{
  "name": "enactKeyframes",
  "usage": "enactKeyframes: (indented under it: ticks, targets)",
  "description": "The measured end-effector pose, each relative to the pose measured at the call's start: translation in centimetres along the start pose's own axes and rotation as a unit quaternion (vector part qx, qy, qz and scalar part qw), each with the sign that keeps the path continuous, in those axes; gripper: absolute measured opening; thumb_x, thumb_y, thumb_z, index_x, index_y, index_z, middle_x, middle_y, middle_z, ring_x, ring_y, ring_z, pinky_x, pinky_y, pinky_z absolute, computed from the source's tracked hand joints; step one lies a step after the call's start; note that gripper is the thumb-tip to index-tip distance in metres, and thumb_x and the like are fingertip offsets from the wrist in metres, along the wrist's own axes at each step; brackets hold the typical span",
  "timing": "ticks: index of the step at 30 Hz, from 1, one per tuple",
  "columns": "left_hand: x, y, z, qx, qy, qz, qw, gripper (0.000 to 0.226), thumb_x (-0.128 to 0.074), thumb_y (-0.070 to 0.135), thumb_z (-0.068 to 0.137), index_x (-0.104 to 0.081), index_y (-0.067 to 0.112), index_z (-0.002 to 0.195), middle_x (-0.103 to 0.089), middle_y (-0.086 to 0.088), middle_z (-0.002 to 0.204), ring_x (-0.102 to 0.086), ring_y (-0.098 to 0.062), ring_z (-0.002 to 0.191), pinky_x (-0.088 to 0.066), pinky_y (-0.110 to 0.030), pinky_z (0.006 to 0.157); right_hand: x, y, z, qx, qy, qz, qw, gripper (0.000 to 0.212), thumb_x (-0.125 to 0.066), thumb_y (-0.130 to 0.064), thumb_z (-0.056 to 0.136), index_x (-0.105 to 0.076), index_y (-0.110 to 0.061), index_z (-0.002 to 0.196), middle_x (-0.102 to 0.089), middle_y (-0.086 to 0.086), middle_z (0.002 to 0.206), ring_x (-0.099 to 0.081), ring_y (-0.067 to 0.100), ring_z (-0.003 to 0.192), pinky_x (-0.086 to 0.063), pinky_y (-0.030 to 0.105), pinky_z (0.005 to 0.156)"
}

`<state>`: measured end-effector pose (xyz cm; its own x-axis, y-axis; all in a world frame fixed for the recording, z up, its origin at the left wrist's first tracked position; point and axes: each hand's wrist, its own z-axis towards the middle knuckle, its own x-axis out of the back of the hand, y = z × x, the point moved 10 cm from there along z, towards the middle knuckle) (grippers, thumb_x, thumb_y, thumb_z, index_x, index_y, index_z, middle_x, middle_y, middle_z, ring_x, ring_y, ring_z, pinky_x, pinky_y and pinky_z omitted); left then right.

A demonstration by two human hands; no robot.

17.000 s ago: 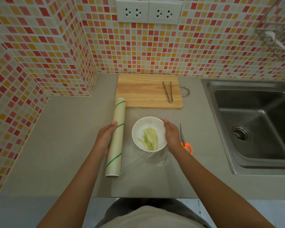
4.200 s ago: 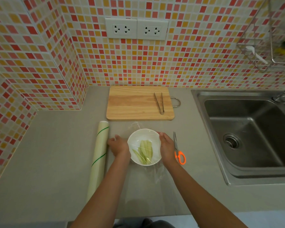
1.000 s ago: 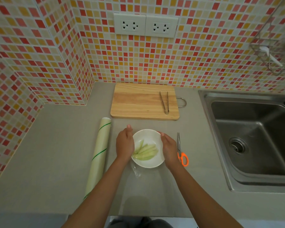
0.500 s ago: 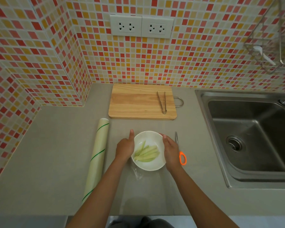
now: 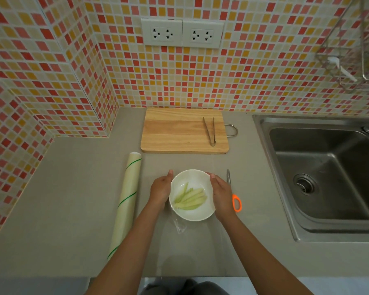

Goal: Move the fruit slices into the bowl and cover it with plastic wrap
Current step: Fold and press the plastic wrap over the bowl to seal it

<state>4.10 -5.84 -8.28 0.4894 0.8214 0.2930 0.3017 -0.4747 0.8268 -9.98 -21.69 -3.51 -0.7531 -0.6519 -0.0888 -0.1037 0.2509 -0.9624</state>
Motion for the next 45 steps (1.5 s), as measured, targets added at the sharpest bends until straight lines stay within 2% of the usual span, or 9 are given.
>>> enactKeyframes:
  ticks: [5, 9, 13, 17, 25, 28, 34, 40, 45]
  targets:
    - [0.7, -0.3, 0.0, -0.011, 0.035, 0.008, 0.999, 0.054, -0.042, 0.046, 0.098, -0.055, 0.012, 0.058, -0.059, -0.002, 0.063, -0.054, -0.020, 0.064, -0.039, -0.030, 0.058, 0.2, 0.4, 0.1, -0.008, -0.004, -0.008, 1.000, 0.028, -0.043, -0.014, 0.100, -0.071, -0.011, 0.101, -0.071, 0.006, 0.096, -0.066, 0.012, 0.084, -0.054, 0.017, 0.069]
    - [0.4, -1.2, 0.0, -0.001, 0.014, 0.023, 1.000, 0.058, -0.037, 0.045, 0.100, -0.062, 0.002, 0.070, -0.065, -0.012, 0.075, -0.058, -0.027, 0.074, -0.041, -0.033, 0.070, 0.3, 0.1, 0.2, -0.002, -0.006, -0.023, 1.000, 0.029, -0.042, -0.017, 0.101, -0.071, -0.018, 0.098, -0.073, -0.002, 0.094, -0.068, 0.004, 0.083, -0.053, 0.015, 0.069]
    - [0.7, -1.0, 0.1, 0.005, 0.035, 0.028, 0.999, 0.060, -0.041, 0.047, 0.097, -0.047, 0.009, 0.051, -0.054, -0.007, 0.058, -0.050, -0.025, 0.061, -0.037, -0.032, 0.063, 0.2, -0.2, 0.2, 0.002, -0.004, -0.026, 1.000, 0.029, -0.043, -0.016, 0.100, -0.072, -0.017, 0.098, -0.073, -0.002, 0.094, -0.068, 0.005, 0.082, -0.054, 0.016, 0.070]
    - [0.8, -0.9, 0.2, 0.007, 0.049, 0.021, 0.999, 0.062, -0.041, 0.048, 0.097, -0.043, 0.011, 0.048, -0.051, -0.005, 0.053, -0.047, -0.023, 0.055, -0.035, -0.032, 0.060, 0.2, -0.5, 0.3, 0.002, 0.003, -0.018, 1.000, 0.030, -0.043, -0.015, 0.100, -0.073, -0.020, 0.094, -0.073, -0.006, 0.089, -0.068, 0.003, 0.079, -0.053, 0.015, 0.067]
    - [1.0, -1.4, -0.9, 0.011, 0.059, 0.124, 0.991, 0.073, -0.015, 0.055, 0.098, -0.059, 0.010, 0.061, -0.062, -0.007, 0.064, -0.060, -0.028, 0.071, -0.040, -0.033, 0.065, 1.3, -0.1, 0.7, -0.007, 0.098, 0.007, 0.995, 0.034, -0.042, -0.016, 0.100, -0.071, -0.026, 0.086, -0.072, -0.005, 0.085, -0.066, 0.012, 0.081, -0.054, 0.030, 0.075]
    - [0.6, -1.8, -1.2, 0.023, 0.053, 0.147, 0.987, 0.077, -0.013, 0.059, 0.096, -0.065, 0.006, 0.074, -0.063, -0.008, 0.071, -0.060, -0.028, 0.077, -0.041, -0.033, 0.069, 1.5, 0.0, 0.6, -0.005, 0.117, 0.009, 0.993, 0.035, -0.042, -0.017, 0.099, -0.071, -0.030, 0.085, -0.072, -0.011, 0.082, -0.066, 0.008, 0.079, -0.054, 0.028, 0.073]
    - [0.6, -1.3, -1.5, 0.018, 0.062, 0.149, 0.987, 0.069, -0.021, 0.056, 0.098, -0.058, 0.006, 0.069, -0.059, -0.006, 0.070, -0.054, -0.026, 0.073, -0.038, -0.033, 0.066, 1.7, 0.3, 0.8, -0.008, 0.129, 0.005, 0.992, 0.032, -0.042, -0.017, 0.099, -0.072, -0.023, 0.090, -0.072, -0.003, 0.087, -0.065, 0.017, 0.085, -0.053, 0.036, 0.080]
    - [1.5, -0.8, -1.9, 0.003, 0.107, 0.183, 0.977, 0.077, -0.014, 0.058, 0.097, -0.068, 0.004, 0.087, -0.068, -0.010, 0.090, -0.062, -0.031, 0.089, -0.044, -0.036, 0.074, 2.6, 0.8, 1.0, -0.008, 0.172, 0.037, 0.984, 0.030, -0.043, -0.018, 0.097, -0.072, -0.017, 0.092, -0.070, -0.007, 0.081, -0.064, 0.014, 0.080, -0.052, 0.026, 0.070]
    - [0.8, -0.8, -2.1, 0.008, 0.097, 0.153, 0.983, 0.077, -0.017, 0.056, 0.098, -0.066, -0.001, 0.081, -0.067, -0.013, 0.084, -0.062, -0.030, 0.082, -0.047, -0.036, 0.074, 2.2, 0.5, 1.2, 0.000, 0.175, 0.051, 0.983, 0.029, -0.043, -0.019, 0.097, -0.072, -0.017, 0.095, -0.070, -0.015, 0.074, -0.065, -0.001, 0.071, -0.051, 0.013, 0.060]
